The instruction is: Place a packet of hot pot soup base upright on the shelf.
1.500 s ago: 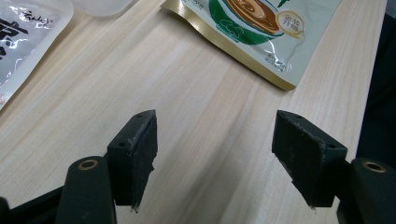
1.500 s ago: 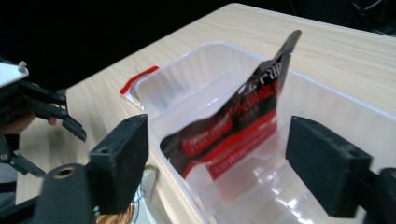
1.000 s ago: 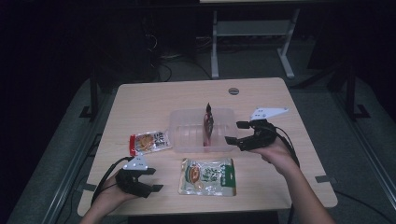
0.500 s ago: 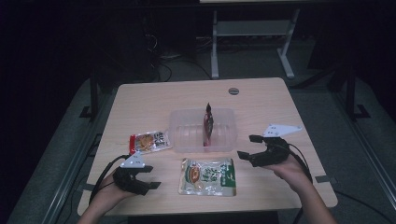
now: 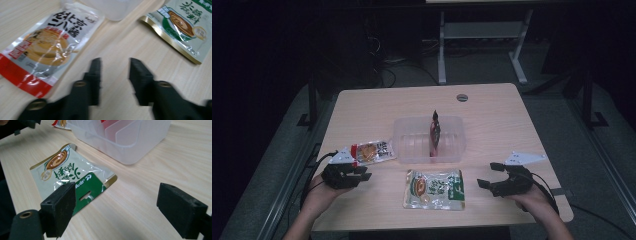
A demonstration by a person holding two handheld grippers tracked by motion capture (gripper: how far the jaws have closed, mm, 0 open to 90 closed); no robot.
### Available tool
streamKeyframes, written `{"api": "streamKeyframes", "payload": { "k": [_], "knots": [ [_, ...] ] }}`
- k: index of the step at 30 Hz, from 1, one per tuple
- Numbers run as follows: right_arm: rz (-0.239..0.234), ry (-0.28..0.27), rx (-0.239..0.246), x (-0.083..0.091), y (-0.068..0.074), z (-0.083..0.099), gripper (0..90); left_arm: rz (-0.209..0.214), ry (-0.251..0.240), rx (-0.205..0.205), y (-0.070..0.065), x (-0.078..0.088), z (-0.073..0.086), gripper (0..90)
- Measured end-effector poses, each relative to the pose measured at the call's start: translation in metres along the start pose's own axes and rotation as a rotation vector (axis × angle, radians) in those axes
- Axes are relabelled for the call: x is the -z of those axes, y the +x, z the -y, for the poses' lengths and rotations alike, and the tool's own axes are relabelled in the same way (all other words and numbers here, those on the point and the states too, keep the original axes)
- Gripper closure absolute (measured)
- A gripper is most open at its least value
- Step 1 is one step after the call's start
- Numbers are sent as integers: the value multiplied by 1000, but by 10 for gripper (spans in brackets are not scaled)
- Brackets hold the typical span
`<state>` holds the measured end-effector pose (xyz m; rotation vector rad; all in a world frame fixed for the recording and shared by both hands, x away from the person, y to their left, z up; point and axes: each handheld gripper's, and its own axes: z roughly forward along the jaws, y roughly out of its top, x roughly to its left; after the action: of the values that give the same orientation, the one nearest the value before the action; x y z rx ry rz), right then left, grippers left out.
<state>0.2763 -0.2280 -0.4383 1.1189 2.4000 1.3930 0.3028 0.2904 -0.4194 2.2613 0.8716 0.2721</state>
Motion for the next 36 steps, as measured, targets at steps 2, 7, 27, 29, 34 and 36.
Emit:
{"api": "streamKeyframes", "payload": {
  "k": [2, 7, 27, 29, 34, 36],
  "knots": [
    [5, 1, 0, 1, -1, 1, 153, -11, 8, 0, 5, -1, -4, 811],
    [-1, -8, -5, -1, -2, 0, 153, -61, 15, 26, 23, -2, -16, 898],
    [-7, 5, 3, -4, -4, 2, 154, -119, 26, 96, 76, -67, -54, 898],
    [-8, 6, 5, -4, -4, 2, 154, -140, 56, 90, 77, -73, -53, 897],
    [-8, 7, 7, -4, -4, 2, 154, -151, 77, 114, 82, -74, -45, 899],
    [-8, 7, 5, -4, -4, 2, 154, -150, 92, 114, 82, -71, -44, 900]
  ]
}}
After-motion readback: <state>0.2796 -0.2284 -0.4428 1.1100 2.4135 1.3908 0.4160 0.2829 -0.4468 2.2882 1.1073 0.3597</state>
